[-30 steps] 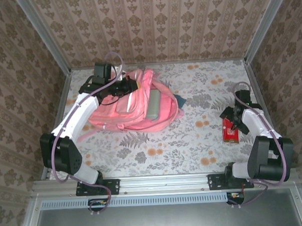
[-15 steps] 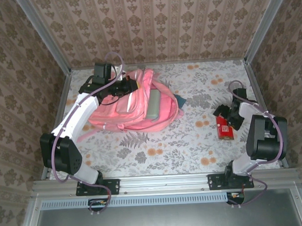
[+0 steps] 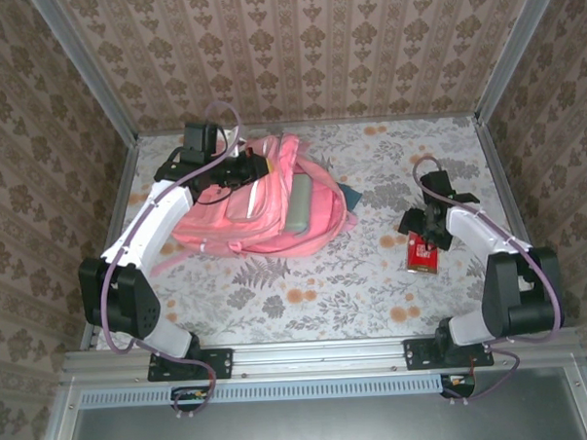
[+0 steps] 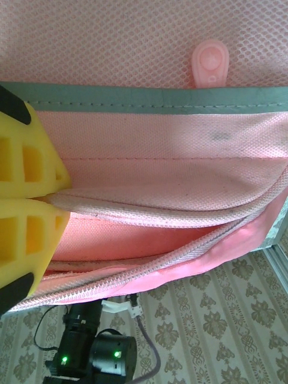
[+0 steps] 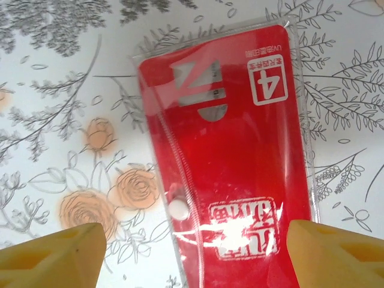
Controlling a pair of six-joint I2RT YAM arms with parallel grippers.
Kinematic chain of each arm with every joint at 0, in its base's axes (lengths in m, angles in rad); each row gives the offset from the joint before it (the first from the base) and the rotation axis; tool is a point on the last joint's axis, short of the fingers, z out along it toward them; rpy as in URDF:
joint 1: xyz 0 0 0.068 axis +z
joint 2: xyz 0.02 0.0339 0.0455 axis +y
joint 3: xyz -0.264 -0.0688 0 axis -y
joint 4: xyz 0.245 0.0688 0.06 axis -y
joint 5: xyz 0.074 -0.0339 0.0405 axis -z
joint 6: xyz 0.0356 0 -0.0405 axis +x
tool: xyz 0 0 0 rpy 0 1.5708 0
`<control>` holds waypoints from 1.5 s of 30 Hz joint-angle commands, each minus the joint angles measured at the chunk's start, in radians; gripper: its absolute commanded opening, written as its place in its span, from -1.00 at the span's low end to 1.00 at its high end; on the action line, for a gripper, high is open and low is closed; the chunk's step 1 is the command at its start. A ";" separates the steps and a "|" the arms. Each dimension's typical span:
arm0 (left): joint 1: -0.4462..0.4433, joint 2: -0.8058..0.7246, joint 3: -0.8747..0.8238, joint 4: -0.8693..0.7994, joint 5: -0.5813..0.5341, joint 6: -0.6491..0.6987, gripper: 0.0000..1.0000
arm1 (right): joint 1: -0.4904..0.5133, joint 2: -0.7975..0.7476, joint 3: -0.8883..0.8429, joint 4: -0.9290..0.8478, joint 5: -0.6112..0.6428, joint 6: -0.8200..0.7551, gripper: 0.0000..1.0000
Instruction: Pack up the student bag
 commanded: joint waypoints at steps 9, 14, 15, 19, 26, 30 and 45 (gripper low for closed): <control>0.001 -0.007 0.031 0.069 0.058 0.011 -1.00 | 0.065 0.068 -0.044 0.020 -0.022 0.038 -0.16; 0.003 -0.015 0.024 0.068 0.055 0.014 -1.00 | 0.069 0.106 -0.050 0.023 -0.018 0.041 -0.17; 0.002 -0.016 0.023 0.068 0.056 0.014 -1.00 | 0.069 0.114 -0.052 0.026 -0.019 0.040 -0.18; 0.002 -0.015 0.023 0.071 0.056 0.012 -1.00 | 0.070 0.137 -0.059 0.041 -0.043 0.047 -0.52; 0.001 -0.018 0.025 0.065 0.056 0.012 -1.00 | 0.078 0.065 -0.049 0.010 -0.027 0.060 -0.81; 0.001 -0.016 0.028 0.068 0.056 0.011 -1.00 | 0.081 0.007 -0.028 -0.011 -0.027 0.061 -1.00; 0.001 -0.025 0.025 0.067 0.057 0.011 -1.00 | 0.097 -0.048 -0.017 -0.044 0.005 0.074 -0.38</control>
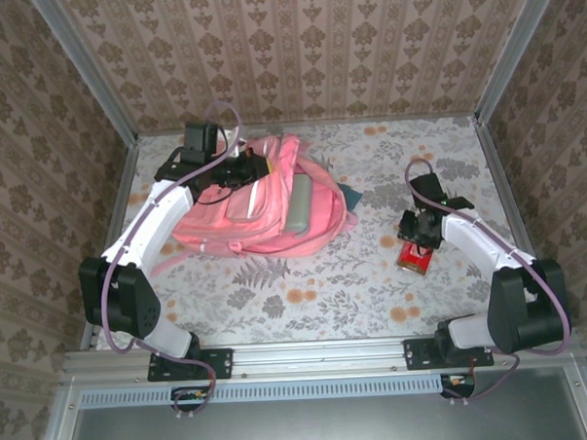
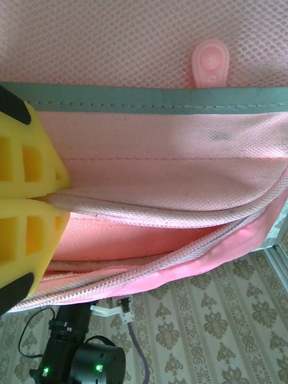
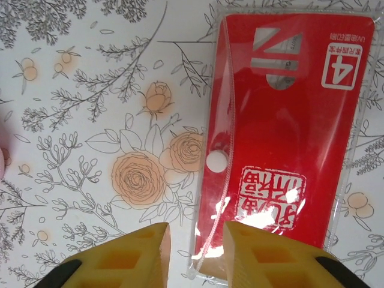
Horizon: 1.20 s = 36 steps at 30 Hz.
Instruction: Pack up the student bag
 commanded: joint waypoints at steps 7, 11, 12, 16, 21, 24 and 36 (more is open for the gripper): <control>0.001 -0.033 0.018 0.065 0.054 0.011 -1.00 | 0.001 0.101 -0.026 0.043 -0.032 0.050 -0.29; 0.001 -0.044 0.013 0.058 0.048 0.016 -1.00 | 0.001 0.137 -0.037 0.044 -0.004 0.073 -0.28; 0.001 -0.045 0.011 0.058 0.047 0.017 -1.00 | 0.001 0.142 -0.039 0.044 0.005 0.077 -0.28; 0.003 -0.047 0.005 0.060 0.046 0.015 -1.00 | 0.001 0.175 -0.049 0.084 -0.010 0.080 -0.27; 0.002 -0.046 0.007 0.062 0.048 0.014 -1.00 | 0.004 0.247 -0.028 0.113 -0.013 0.079 -0.50; 0.003 -0.050 0.005 0.058 0.045 0.016 -1.00 | 0.004 0.255 -0.020 0.113 -0.011 0.075 -0.68; 0.005 -0.046 0.005 0.060 0.046 0.018 -1.00 | 0.002 0.201 -0.016 0.103 -0.015 0.058 -1.00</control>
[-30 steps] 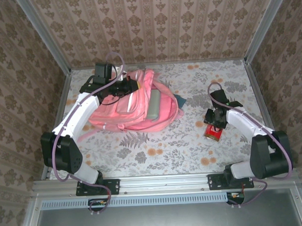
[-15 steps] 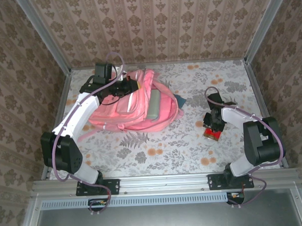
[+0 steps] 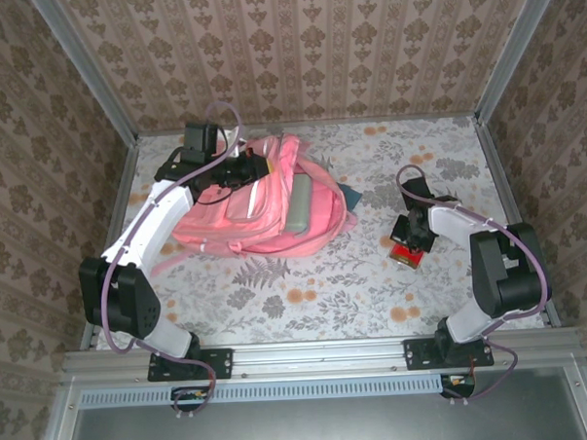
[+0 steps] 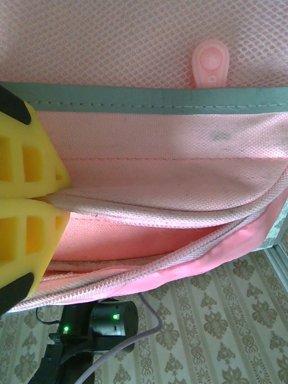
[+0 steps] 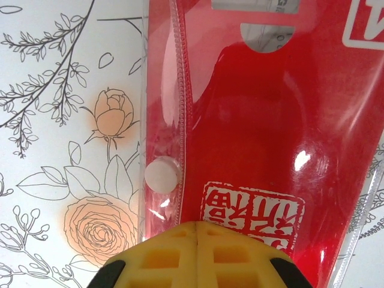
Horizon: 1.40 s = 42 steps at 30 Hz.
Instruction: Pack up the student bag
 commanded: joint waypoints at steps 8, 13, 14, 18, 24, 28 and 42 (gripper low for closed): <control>0.007 -0.042 0.005 0.065 0.048 0.016 -1.00 | -0.002 -0.128 0.015 -0.136 0.054 -0.045 -0.38; 0.008 -0.042 0.003 0.067 0.049 0.015 -1.00 | -0.054 -0.151 -0.042 -0.151 0.054 -0.047 0.15; 0.007 -0.041 0.003 0.066 0.049 0.015 -1.00 | -0.064 -0.154 -0.056 -0.149 0.049 -0.046 0.22; 0.008 -0.038 0.005 0.067 0.051 0.015 -1.00 | -0.093 -0.149 -0.109 -0.086 -0.001 -0.042 0.23; 0.008 -0.037 0.010 0.062 0.055 0.014 -1.00 | -0.101 -0.051 -0.104 -0.046 -0.043 -0.048 -0.03; 0.010 -0.043 0.007 0.055 0.047 0.020 -1.00 | -0.105 -0.028 -0.114 -0.022 -0.054 -0.049 -0.41; 0.010 -0.034 0.010 0.066 0.054 0.011 -1.00 | -0.111 -0.154 -0.083 -0.082 -0.051 -0.063 -1.00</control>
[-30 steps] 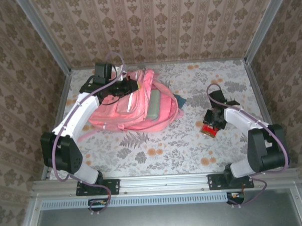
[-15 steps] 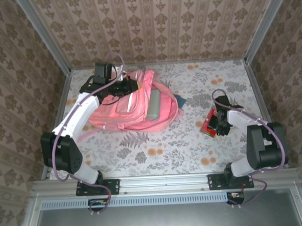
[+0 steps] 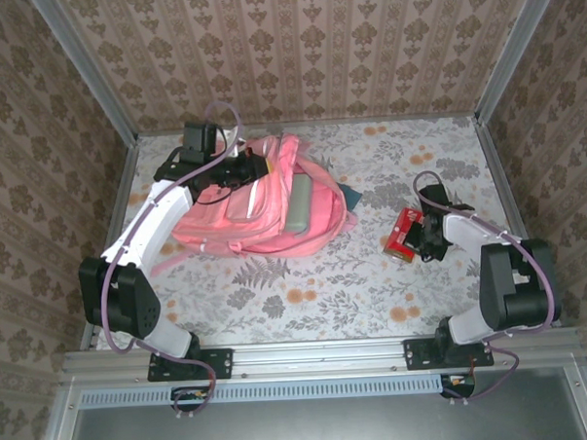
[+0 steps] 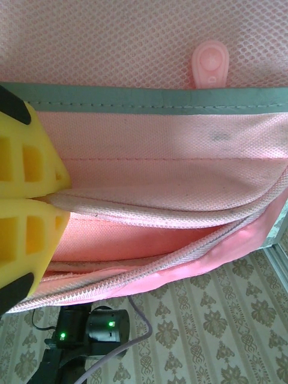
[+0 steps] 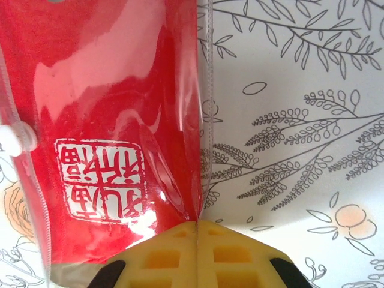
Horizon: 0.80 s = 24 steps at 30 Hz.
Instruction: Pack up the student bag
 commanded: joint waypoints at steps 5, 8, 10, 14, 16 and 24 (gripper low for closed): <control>0.005 -0.035 0.008 0.067 0.046 0.014 -1.00 | 0.000 -0.162 0.040 -0.088 -0.024 -0.012 -1.00; 0.005 -0.033 0.006 0.072 0.046 0.012 -1.00 | 0.003 -0.210 0.072 -0.121 -0.027 -0.011 -1.00; 0.004 -0.032 0.007 0.073 0.046 0.011 -1.00 | 0.010 -0.230 0.098 -0.143 -0.032 -0.013 -1.00; 0.004 -0.031 0.011 0.074 0.046 0.009 -1.00 | 0.039 -0.260 0.158 -0.169 -0.045 -0.013 -1.00; 0.005 -0.032 0.013 0.073 0.046 0.009 -1.00 | 0.059 -0.273 0.184 -0.171 -0.051 -0.006 -1.00; 0.004 -0.034 0.014 0.073 0.043 0.007 -1.00 | 0.162 -0.259 0.310 -0.169 -0.095 0.041 -1.00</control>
